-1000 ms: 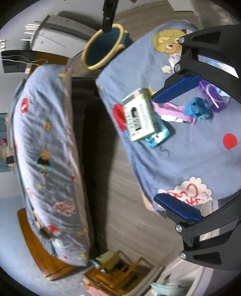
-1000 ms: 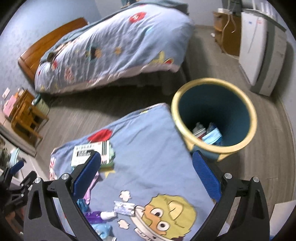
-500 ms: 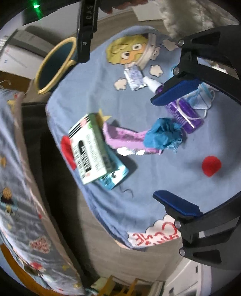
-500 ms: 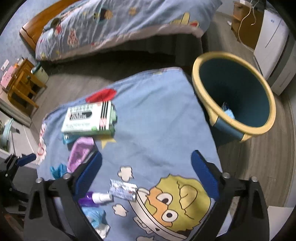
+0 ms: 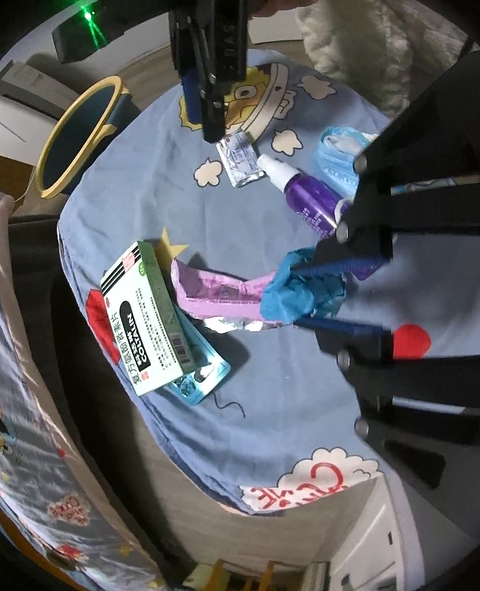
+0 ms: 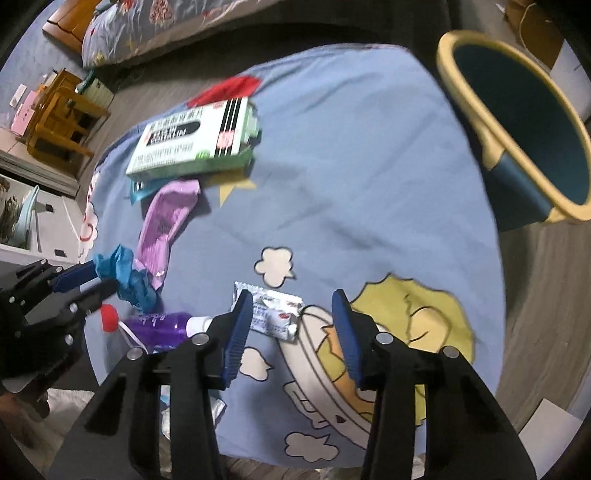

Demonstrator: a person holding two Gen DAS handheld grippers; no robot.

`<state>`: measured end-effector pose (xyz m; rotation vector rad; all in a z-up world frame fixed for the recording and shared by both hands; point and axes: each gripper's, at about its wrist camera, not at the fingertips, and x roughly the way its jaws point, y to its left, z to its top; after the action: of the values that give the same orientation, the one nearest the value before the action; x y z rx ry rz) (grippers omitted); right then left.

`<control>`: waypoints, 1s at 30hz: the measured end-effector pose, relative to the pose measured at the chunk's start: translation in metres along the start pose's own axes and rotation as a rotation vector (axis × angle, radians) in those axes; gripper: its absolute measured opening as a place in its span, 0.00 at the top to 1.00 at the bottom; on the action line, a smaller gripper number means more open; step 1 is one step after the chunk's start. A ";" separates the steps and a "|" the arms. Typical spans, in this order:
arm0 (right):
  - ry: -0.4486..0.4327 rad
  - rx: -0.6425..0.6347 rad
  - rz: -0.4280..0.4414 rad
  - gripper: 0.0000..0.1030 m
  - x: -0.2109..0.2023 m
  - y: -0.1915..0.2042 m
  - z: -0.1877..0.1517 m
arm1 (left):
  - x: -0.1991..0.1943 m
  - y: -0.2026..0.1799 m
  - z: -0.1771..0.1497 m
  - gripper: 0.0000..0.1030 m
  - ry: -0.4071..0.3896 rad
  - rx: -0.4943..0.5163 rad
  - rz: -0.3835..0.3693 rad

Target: Collect trash

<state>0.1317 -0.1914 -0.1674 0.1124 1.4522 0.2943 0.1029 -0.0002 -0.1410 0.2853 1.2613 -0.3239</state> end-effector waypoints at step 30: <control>-0.075 -0.147 -0.011 1.00 -0.014 0.025 -0.001 | -0.027 0.013 0.007 0.88 -0.120 -0.044 0.010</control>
<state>0.1266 -0.1715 -0.1476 -0.0037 1.3525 0.3826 0.1064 0.0112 -0.1128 0.2312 1.1466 -0.3001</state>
